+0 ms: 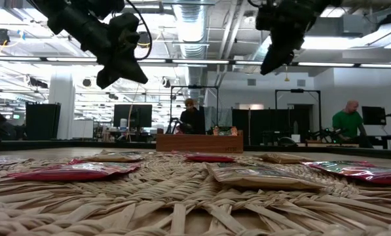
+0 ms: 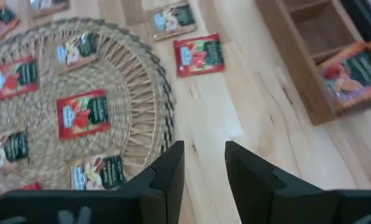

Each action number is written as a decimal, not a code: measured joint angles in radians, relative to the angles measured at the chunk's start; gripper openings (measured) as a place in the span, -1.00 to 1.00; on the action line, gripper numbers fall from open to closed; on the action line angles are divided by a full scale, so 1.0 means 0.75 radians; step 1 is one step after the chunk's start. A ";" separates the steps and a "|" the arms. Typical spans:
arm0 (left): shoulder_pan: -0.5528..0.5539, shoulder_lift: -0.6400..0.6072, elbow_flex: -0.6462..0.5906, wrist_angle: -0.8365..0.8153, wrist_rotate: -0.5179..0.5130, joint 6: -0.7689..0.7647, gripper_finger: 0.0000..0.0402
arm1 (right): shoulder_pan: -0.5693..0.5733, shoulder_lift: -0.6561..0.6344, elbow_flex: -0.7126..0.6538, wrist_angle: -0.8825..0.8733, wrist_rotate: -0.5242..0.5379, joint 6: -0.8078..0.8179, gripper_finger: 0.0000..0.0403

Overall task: Pick & Place Tea
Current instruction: Put the orange tea bag into the right section of the wooden organizer

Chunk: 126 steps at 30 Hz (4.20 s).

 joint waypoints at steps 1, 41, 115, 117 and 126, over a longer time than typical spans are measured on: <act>0.000 0.000 0.000 -0.018 0.016 -0.018 -1.00 | -0.013 -0.037 -0.036 0.025 -0.001 0.026 -0.47; -1.010 0.199 0.216 -0.583 0.066 -1.363 -1.00 | -0.064 -1.517 -0.856 0.665 0.027 0.506 -0.47; -1.241 0.736 0.218 -0.448 0.155 -1.259 -0.54 | -0.067 -1.517 -0.856 0.649 -0.002 0.505 -0.47; -1.241 0.736 0.217 -0.453 0.149 -1.273 -0.65 | -0.067 -1.517 -0.856 0.649 -0.002 0.505 -0.47; -1.241 0.737 0.215 -0.473 0.141 -1.303 -0.98 | -0.067 -1.517 -0.856 0.631 -0.002 0.505 -0.47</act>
